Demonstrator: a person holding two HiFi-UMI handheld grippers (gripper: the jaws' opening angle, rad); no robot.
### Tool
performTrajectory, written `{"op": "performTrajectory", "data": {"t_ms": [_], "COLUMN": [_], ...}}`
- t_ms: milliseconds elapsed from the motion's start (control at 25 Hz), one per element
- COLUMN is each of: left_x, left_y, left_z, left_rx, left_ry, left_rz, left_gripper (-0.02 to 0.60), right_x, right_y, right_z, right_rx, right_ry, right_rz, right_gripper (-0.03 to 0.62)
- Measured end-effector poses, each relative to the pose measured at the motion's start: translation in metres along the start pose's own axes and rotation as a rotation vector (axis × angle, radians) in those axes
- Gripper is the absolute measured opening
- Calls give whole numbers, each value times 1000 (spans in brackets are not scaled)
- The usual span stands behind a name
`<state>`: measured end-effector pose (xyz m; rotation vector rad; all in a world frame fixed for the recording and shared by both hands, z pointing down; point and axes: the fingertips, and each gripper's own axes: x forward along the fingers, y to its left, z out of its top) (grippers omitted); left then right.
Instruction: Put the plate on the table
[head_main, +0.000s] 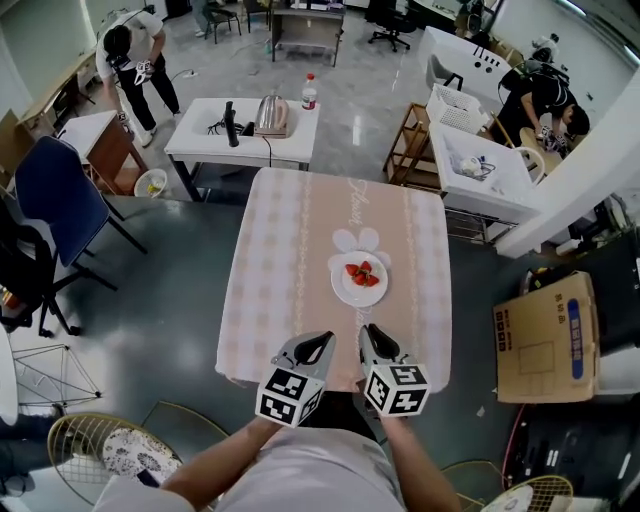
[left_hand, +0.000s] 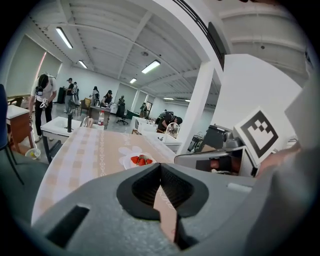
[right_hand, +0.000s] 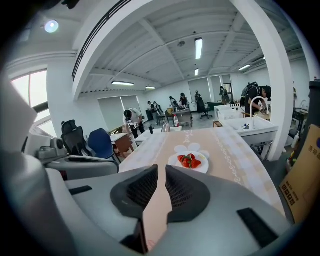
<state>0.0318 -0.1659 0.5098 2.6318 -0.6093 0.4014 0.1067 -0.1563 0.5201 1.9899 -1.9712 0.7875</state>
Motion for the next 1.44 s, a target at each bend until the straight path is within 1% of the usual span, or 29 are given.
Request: {"op": "performTrajectory", "data": {"t_ms": [80, 200, 280, 480, 600, 920, 1440], "left_x": [-6, -12, -14, -20, -22, -25, -28], "left_y": [-6, -14, -19, -25, -30, -41, -45], "left_z": [0, -4, -5, -8, -7, -6, -10], "left_rx": [-2, -15, -10, 7, 24, 33, 27], "left_ry": [-5, 8, 15, 28, 29, 25, 28], "left_rz": [-14, -44, -60, -66, -75, -102, -111], "left_gripper": [5, 5, 5, 5, 5, 5, 5], "right_x": [-11, -27, -36, -51, -57, -64, -65], "right_y": [10, 21, 26, 36, 38, 45, 46], "right_z": [0, 1, 1, -4, -7, -6, -14], "right_rx": [-9, -18, -19, -22, 3, 15, 26], "right_ry": [-16, -43, -60, -77, -89, -102, -94], "right_rz": [3, 1, -4, -16, -17, -9, -13], "right_gripper": [41, 31, 23, 6, 5, 5, 5]}}
